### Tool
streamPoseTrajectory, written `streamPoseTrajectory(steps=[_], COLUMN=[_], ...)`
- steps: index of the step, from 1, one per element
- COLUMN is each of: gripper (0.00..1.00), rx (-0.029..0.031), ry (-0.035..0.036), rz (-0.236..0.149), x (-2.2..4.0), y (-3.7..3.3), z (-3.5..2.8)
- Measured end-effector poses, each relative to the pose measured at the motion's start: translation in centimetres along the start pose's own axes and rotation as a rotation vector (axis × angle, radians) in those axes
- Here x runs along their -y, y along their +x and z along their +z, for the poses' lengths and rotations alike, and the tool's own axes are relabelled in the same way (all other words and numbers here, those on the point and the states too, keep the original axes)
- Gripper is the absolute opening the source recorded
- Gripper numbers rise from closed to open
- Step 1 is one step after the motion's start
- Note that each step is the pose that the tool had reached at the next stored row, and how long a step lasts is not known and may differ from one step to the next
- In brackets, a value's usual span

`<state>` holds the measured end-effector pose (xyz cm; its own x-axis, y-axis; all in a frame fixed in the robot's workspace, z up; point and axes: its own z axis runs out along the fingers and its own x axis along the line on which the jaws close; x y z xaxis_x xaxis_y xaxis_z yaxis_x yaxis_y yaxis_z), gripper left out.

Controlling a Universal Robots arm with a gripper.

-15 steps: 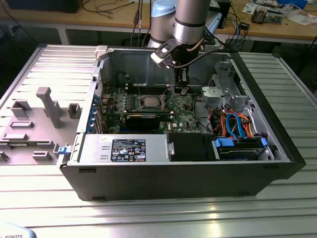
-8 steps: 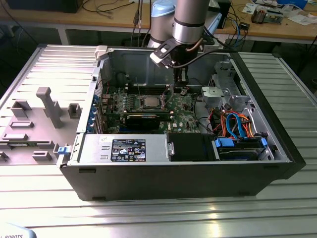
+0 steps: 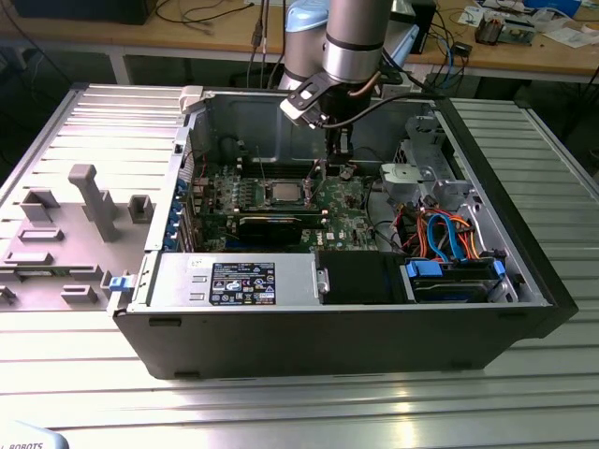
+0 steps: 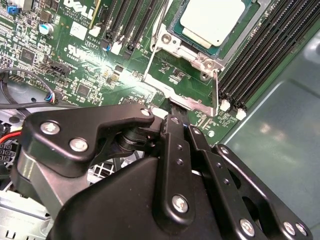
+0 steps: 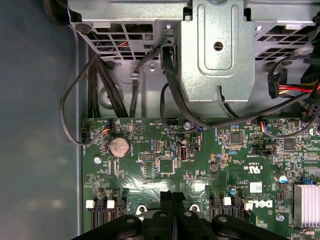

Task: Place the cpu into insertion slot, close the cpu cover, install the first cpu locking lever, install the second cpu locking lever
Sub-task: 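Close the cpu cover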

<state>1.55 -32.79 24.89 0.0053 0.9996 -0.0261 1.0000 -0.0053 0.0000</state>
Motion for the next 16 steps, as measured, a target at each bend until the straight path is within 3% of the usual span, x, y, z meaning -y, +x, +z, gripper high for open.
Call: streamPoseTrajectory(steps=[16], gripper=[0.11], rx=[0.0], ry=[0.0], rz=[0.0], x=[0.46], y=[0.0], z=[0.0])
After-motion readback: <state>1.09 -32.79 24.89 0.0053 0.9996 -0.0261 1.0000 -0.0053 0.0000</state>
